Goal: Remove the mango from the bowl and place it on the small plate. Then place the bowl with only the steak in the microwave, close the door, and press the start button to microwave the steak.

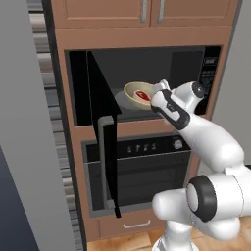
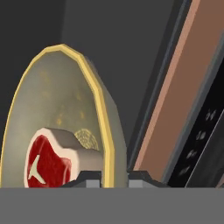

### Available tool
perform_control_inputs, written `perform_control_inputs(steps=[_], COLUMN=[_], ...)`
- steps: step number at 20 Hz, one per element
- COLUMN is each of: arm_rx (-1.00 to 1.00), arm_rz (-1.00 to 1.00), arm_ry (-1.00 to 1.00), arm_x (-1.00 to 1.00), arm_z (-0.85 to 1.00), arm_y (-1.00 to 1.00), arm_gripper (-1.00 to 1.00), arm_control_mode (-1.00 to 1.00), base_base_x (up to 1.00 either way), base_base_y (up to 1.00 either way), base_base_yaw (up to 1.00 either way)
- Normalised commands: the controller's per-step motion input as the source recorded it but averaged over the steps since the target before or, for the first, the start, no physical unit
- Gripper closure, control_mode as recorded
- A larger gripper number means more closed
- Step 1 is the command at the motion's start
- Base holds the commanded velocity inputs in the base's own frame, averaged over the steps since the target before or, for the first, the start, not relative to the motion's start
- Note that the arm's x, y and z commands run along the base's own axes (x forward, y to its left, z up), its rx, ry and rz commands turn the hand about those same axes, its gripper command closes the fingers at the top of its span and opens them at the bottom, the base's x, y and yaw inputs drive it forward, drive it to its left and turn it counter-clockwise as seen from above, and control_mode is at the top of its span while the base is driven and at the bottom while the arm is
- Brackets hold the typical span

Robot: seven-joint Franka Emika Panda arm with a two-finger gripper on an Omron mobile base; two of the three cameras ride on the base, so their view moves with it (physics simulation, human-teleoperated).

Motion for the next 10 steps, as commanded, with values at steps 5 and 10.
perform_control_inputs(steps=[5, 10], arm_rx=[0.0, 0.0], arm_rz=[0.02, 0.03], arm_ry=[0.0, 0.0], arm_x=[0.51, 0.46], arm_z=[-0.11, -0.13], arm_y=[0.08, 0.06], arm_gripper=[1.0, 1.0], arm_control_mode=[-1.0, -1.0], base_base_x=[0.0, 0.0], base_base_y=[0.0, 0.0], base_base_yaw=[0.0, 0.0])
